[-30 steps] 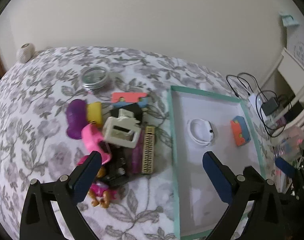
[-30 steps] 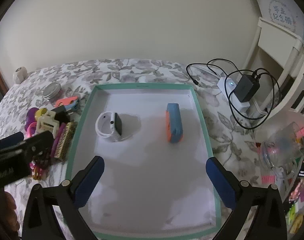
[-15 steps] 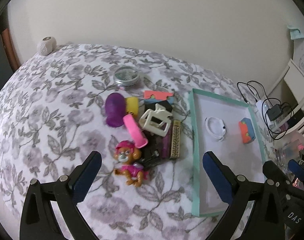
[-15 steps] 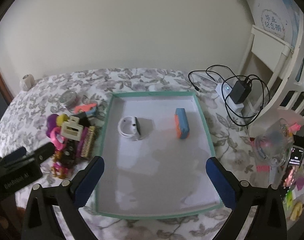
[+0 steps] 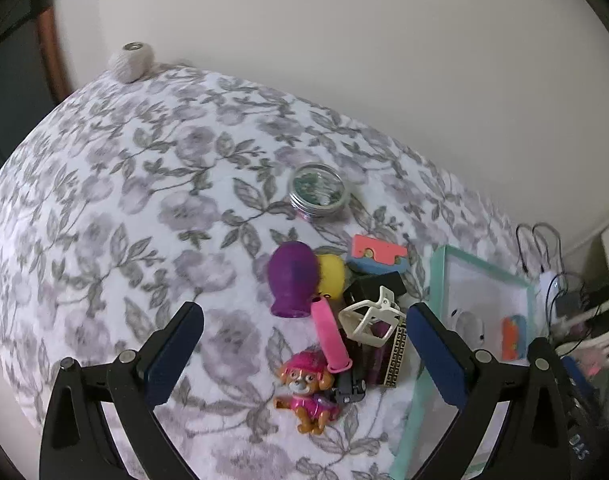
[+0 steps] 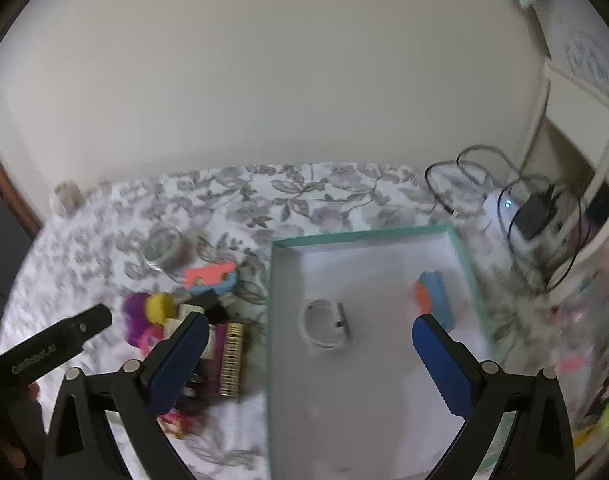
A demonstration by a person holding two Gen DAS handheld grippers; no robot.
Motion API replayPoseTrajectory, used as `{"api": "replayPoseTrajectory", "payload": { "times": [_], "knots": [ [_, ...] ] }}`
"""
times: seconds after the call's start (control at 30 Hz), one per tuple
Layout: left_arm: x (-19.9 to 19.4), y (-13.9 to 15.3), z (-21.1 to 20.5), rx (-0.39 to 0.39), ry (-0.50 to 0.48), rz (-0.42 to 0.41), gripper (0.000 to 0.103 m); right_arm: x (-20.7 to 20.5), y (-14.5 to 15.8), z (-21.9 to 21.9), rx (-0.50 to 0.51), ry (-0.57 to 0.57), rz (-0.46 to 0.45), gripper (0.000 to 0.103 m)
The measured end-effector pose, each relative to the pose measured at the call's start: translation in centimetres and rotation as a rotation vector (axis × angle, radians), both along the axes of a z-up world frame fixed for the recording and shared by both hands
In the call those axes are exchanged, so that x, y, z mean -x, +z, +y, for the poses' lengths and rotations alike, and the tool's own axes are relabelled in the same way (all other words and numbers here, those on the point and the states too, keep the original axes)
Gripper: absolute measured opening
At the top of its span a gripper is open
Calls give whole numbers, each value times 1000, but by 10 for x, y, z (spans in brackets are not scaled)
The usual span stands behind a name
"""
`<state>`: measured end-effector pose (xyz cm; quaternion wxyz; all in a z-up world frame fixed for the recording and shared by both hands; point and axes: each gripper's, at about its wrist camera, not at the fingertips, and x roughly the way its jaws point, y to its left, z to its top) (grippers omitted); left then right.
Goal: Organize rigid objects
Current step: 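Withdraw both tools from the tray back toward the toy pile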
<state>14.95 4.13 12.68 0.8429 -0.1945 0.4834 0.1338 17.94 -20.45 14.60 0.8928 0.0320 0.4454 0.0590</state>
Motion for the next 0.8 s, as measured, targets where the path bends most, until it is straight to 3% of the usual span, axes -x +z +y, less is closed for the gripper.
{"api": "replayPoseTrajectory", "payload": {
  "times": [0.17, 0.4, 0.57, 0.8],
  "knots": [
    [26, 1, 10, 7, 60, 18, 101, 16, -5, 13, -15, -19, 3, 103],
    [47, -42, 27, 71, 141, 110, 101, 29, -6, 34, 5, 5, 17, 103],
    [47, -73, 28, 122, 128, 187, 101, 31, -17, 44, -30, 11, 43, 103],
    [44, -90, 25, 140, 103, 238, 101, 25, -46, 59, -86, 54, 121, 100]
  ]
}}
